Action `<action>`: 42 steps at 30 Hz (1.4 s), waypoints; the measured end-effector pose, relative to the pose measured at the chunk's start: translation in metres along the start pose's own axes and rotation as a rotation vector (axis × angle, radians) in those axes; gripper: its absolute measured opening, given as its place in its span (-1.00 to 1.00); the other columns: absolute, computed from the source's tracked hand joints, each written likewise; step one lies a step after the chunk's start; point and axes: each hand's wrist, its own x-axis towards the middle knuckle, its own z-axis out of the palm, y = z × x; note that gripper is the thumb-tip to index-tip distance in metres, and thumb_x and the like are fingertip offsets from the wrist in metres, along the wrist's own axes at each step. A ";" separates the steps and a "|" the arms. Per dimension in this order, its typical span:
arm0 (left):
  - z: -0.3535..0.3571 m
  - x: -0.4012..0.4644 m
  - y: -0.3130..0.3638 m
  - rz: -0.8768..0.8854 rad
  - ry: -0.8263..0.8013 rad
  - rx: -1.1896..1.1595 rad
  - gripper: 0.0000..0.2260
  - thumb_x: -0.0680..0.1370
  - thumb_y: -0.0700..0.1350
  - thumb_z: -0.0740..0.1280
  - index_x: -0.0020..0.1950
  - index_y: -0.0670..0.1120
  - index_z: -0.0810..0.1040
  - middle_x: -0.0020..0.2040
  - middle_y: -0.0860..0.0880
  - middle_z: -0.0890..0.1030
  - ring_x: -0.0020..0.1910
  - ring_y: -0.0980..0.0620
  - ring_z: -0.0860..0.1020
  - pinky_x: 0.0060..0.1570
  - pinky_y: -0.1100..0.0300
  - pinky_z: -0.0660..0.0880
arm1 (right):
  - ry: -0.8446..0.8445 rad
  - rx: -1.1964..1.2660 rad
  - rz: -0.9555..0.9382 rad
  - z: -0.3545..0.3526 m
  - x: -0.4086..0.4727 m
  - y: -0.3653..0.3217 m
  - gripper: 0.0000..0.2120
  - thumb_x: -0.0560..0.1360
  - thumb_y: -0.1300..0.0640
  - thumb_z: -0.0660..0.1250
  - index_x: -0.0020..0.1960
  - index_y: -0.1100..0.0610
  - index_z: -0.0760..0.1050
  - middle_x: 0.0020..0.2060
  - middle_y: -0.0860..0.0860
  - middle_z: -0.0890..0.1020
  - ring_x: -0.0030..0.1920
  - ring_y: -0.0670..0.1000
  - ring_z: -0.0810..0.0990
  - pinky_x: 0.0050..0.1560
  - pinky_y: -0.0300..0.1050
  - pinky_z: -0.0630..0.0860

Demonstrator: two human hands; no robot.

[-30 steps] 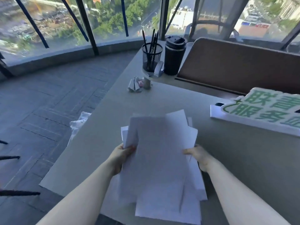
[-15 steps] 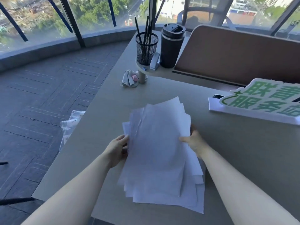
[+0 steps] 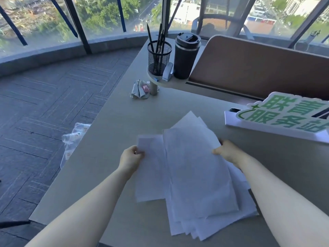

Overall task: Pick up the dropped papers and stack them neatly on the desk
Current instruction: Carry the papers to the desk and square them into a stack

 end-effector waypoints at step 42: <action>-0.018 -0.020 0.023 -0.042 -0.242 -0.222 -0.68 0.16 -0.20 0.50 -0.11 -0.24 0.66 -0.26 -0.13 0.70 -0.31 -0.09 0.65 -0.17 0.07 0.58 | 0.131 -0.584 -0.178 -0.056 -0.029 0.008 -0.82 0.48 0.10 0.22 -0.23 0.16 0.49 -0.43 -0.01 0.47 -0.36 0.07 0.38 -0.32 -0.09 0.30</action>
